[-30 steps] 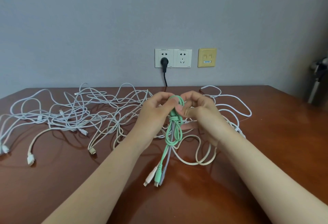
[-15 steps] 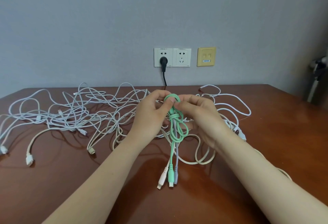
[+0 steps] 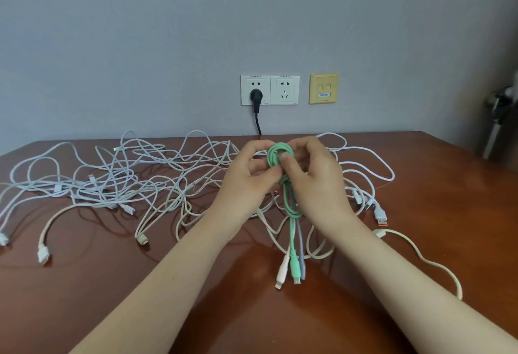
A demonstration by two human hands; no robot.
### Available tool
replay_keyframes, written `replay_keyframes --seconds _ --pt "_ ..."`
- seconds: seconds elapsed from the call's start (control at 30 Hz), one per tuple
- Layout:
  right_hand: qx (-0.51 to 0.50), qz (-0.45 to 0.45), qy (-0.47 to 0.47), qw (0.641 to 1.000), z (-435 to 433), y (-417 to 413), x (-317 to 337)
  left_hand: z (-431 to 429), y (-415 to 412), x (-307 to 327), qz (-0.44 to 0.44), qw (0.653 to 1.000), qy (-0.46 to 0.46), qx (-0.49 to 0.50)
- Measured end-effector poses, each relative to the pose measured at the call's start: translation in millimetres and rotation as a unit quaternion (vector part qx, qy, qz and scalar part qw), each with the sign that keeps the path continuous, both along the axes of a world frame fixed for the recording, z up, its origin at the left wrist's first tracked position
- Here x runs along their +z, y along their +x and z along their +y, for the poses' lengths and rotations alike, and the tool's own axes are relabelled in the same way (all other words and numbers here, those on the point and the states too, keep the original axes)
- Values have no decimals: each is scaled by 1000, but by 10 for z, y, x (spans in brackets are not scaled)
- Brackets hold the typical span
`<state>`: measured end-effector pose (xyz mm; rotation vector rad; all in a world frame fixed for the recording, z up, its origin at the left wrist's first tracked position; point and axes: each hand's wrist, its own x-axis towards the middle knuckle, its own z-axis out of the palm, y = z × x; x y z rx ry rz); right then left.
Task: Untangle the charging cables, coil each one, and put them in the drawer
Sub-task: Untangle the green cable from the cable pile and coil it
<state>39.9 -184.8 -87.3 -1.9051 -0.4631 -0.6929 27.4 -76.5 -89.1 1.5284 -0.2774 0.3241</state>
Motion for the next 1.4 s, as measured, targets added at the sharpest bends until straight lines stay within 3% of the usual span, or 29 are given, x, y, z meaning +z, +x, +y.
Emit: replay_keyframes --seconds 0.2,0.5,0.8,1.07,1.4 --pt "-7 28 45 999 -24 5 23 -48 0 21 -1 1000 1 11" --pt "72 131 34 988 -14 78 10 38 67 -13 34 997 -17 60" --pt "23 158 74 984 -61 118 -27 4 44 -48 -22 993 94 67" --pt "99 177 86 975 -32 128 -15 1 59 -47 20 996 11 90" --pt "98 174 153 968 -31 130 -10 19 60 -62 -30 992 62 103"
